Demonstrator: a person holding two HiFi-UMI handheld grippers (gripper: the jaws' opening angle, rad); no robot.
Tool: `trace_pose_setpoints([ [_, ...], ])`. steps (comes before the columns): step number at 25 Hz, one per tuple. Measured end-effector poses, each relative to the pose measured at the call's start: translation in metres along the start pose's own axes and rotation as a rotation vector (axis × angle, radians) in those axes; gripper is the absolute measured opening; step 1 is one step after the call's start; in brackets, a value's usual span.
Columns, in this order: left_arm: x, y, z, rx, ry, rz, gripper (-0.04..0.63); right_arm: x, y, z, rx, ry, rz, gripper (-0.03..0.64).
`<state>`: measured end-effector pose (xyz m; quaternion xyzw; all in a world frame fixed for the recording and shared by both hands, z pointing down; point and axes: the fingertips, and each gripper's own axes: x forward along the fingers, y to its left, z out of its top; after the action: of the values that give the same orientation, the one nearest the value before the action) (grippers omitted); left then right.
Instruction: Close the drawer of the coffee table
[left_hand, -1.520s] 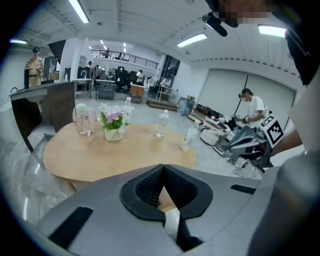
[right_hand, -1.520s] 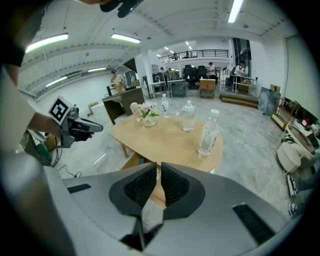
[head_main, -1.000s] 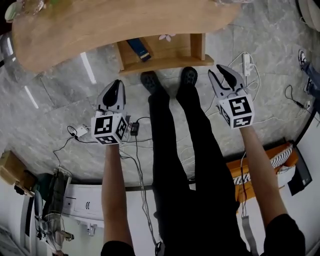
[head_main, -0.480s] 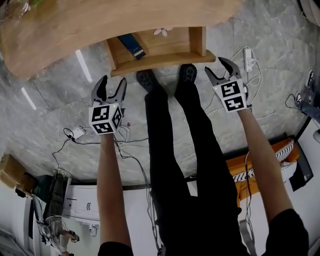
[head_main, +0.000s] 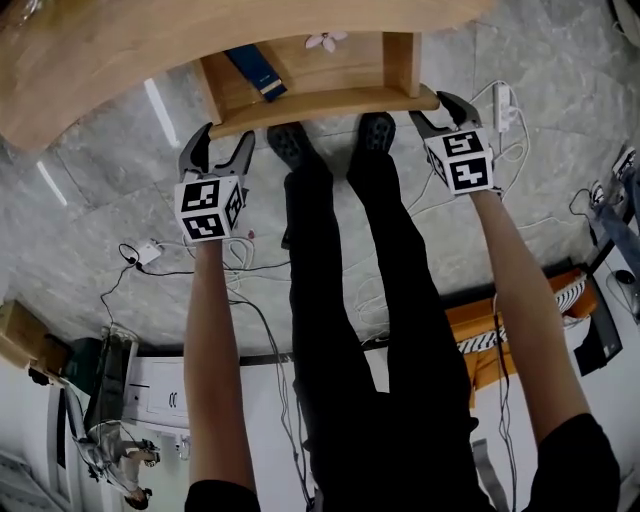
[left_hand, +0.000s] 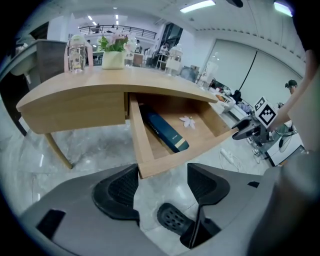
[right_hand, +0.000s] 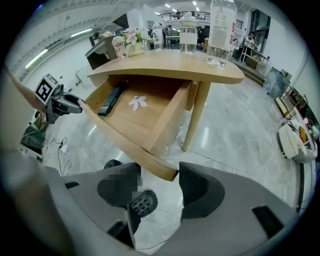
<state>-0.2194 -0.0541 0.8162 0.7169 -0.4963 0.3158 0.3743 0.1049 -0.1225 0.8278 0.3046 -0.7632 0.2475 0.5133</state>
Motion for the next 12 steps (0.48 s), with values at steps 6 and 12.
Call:
trace_pose_setpoints([
  [6,0.0054,0.0019,0.0007,-0.005,0.0,0.016,0.31,0.0003,-0.0018,0.002,0.023,-0.004,-0.019,0.21],
  [12,0.0,0.001,0.0063,-0.006,0.007,0.02,0.307,-0.0062,-0.0037,0.005,0.026,-0.007,-0.032,0.21],
])
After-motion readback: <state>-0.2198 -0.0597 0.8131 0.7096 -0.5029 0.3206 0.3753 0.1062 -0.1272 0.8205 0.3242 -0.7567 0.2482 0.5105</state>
